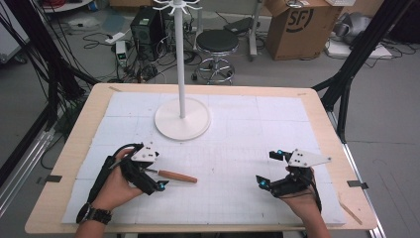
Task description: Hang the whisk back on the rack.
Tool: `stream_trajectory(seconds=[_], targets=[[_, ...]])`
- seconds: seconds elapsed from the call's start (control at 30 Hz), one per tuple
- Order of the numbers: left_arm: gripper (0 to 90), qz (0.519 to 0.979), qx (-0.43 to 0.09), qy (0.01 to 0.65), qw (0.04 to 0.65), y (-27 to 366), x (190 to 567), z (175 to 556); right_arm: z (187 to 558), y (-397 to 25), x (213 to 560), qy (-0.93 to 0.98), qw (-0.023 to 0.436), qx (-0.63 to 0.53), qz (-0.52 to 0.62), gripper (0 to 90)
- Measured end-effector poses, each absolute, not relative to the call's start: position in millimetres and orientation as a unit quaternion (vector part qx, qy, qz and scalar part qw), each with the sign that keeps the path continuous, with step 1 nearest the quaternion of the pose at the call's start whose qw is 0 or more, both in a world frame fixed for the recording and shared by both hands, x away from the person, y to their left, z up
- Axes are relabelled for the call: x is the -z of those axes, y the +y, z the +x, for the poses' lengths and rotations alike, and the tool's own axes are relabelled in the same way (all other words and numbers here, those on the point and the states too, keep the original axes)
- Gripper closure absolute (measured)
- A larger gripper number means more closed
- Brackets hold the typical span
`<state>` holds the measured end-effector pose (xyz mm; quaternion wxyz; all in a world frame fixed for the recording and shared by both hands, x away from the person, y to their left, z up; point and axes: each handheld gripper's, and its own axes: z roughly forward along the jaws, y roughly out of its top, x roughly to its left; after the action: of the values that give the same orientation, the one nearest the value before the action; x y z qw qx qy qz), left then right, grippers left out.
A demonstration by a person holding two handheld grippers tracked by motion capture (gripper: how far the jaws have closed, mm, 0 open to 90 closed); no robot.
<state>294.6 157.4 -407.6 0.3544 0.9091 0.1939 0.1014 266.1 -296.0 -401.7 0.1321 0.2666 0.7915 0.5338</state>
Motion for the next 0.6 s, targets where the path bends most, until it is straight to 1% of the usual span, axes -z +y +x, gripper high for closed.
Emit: stream_trajectory(seconds=[0.07, 0.1, 0.17, 0.23, 0.27, 0.33, 0.47, 0.57, 0.6], targets=[[3.7, 0.918, -0.099, 0.186, 0.337, 151, 408, 298, 266, -296, 402, 0.791, 0.132, -0.534, 0.267, 1.6], [5.8, 0.922, -0.092, 0.182, 0.329, 148, 408, 300, 266, -296, 402, 0.791, 0.131, -0.535, 0.267, 1.6], [13.2, 0.93, -0.082, 0.178, 0.311, 142, 411, 303, 266, -297, 402, 0.79, 0.132, -0.535, 0.267, 2.2], [14.6, 0.939, -0.079, 0.174, 0.286, 137, 414, 305, 266, -297, 402, 0.79, 0.134, -0.535, 0.269, 2.2], [17.3, 0.944, -0.082, 0.17, 0.271, 135, 415, 305, 266, -298, 402, 0.789, 0.136, -0.535, 0.269, 2.2], [25.3, 0.95, -0.077, 0.165, 0.252, 133, 416, 306, 266, -298, 402, 0.789, 0.136, -0.536, 0.268, 2.3], [35.1, 0.954, -0.077, 0.165, 0.238, 130, 415, 310, 267, -297, 403, 0.793, 0.13, -0.533, 0.266, 2.2], [48.4, 0.961, -0.066, 0.158, 0.216, 126, 418, 312, 267, -294, 403, 0.797, 0.13, -0.529, 0.261, 2.2], [49.7, 0.963, -0.065, 0.157, 0.21, 125, 419, 313, 267, -294, 403, 0.797, 0.131, -0.529, 0.26, 2.3]])
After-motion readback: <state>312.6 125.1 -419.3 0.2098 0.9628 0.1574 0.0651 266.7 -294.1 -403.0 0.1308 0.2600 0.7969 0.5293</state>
